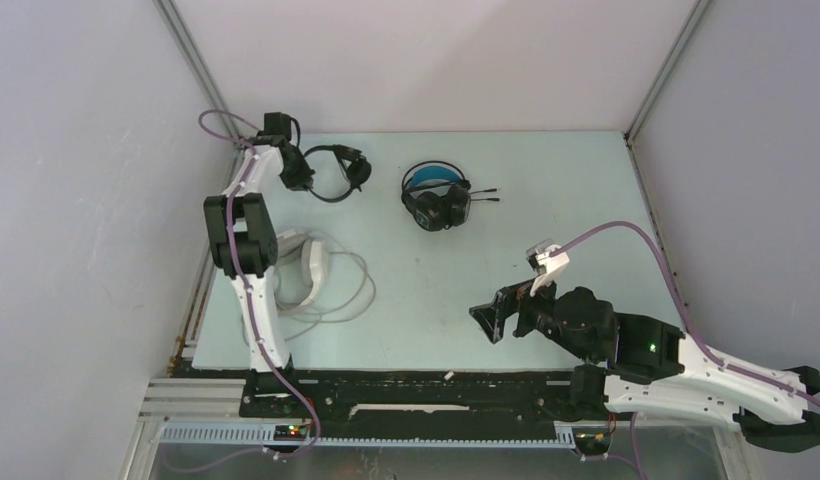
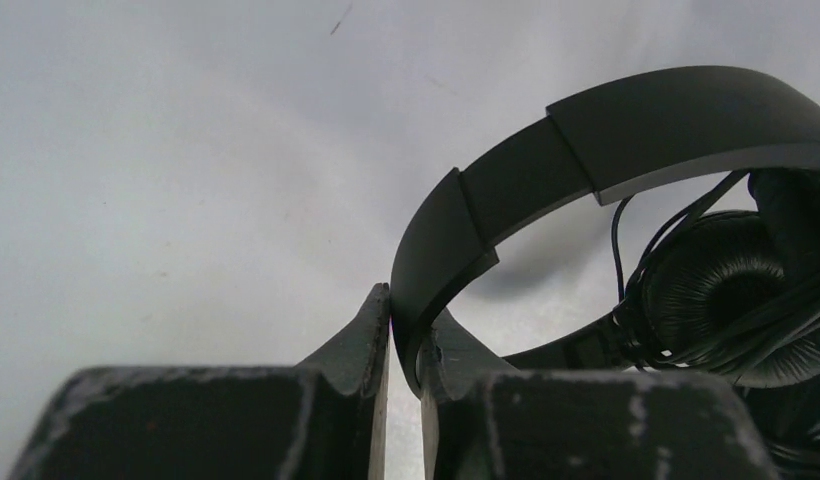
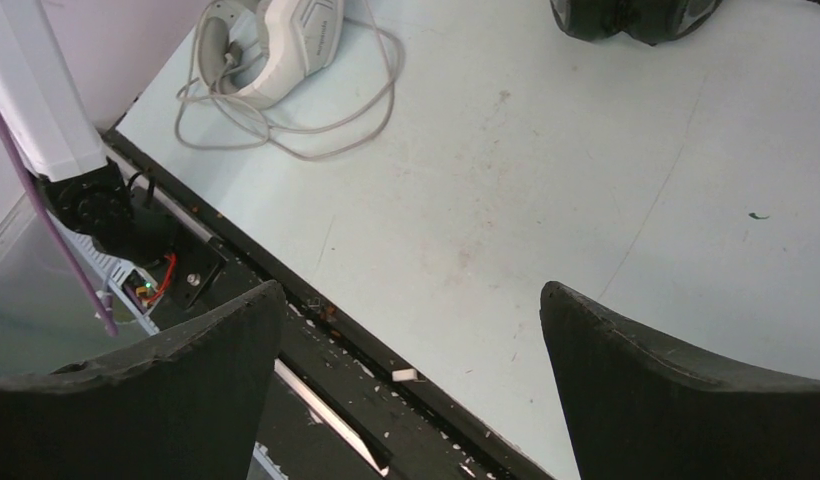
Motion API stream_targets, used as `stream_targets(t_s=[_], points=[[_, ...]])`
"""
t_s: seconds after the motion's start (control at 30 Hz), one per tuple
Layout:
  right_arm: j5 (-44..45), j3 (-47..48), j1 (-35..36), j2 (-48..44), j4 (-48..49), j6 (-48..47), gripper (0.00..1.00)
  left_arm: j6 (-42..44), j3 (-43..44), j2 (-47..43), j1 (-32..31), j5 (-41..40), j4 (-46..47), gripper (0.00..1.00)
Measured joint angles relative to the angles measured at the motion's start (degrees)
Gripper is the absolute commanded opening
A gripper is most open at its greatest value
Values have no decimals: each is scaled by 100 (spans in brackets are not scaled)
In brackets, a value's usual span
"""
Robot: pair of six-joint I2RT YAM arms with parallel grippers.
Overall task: Wrap the headphones
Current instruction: Place the headphones at the center of the board.
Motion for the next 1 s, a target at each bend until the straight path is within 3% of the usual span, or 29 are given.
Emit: stream_targets(t_s=[0.2,0.57,0.8,1.0], points=[[125,7,-4,35,-42,-39,100,-96,227,387,101,138,-129,25],[175,15,-4,46,-66,-195,99,-164,719,437,127,278,-264,41],[192,26,-4,-219,-109,-240,100,-181,756,382,129,297,-579,56],[560,31,-118,-15,-133,-603,100,-68,848,-46,131,308,-1038,88]])
